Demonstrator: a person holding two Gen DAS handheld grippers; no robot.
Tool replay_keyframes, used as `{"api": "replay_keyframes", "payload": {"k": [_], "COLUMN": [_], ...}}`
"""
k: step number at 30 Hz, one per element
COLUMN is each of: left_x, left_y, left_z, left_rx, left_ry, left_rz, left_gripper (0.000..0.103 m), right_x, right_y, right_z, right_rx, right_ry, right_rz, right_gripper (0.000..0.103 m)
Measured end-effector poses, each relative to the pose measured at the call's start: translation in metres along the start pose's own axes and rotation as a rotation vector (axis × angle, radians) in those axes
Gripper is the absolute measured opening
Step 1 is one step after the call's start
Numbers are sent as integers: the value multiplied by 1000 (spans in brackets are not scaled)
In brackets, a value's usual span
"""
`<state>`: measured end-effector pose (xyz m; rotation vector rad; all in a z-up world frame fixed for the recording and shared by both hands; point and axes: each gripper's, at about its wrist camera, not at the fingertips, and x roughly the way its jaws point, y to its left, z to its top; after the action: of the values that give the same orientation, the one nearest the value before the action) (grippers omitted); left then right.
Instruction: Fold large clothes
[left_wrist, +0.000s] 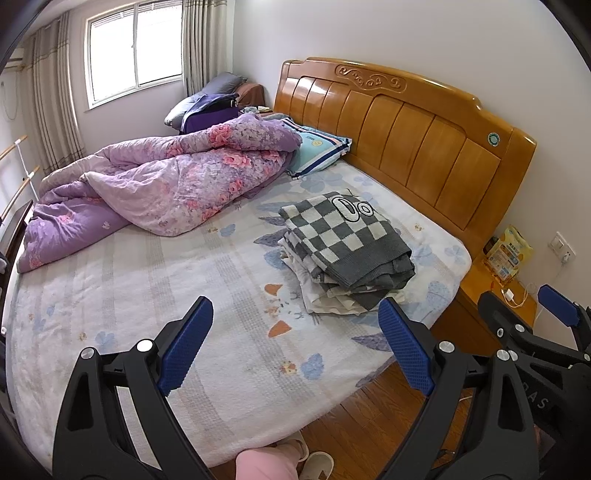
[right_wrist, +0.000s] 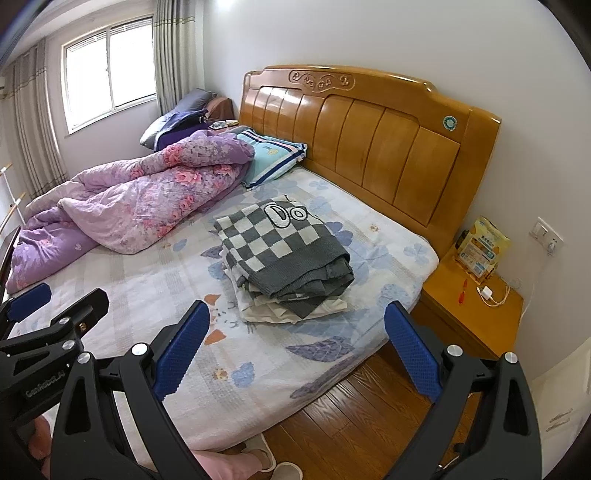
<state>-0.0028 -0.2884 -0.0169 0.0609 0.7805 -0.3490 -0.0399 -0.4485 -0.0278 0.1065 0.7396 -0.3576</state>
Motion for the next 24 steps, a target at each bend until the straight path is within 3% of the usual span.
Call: {"api": "replay_keyframes", "payload": {"k": [24], "left_x": [4], "left_y": [0], "left_z": [1], "left_rx": [-5], "left_ry": [44], "left_rz": [-2], "left_gripper": [91], "right_x": [7], "right_y": [0], "right_z": [2], "right_rx": [4], "right_ry": [4], "right_rz": [11], "right_gripper": [92]}}
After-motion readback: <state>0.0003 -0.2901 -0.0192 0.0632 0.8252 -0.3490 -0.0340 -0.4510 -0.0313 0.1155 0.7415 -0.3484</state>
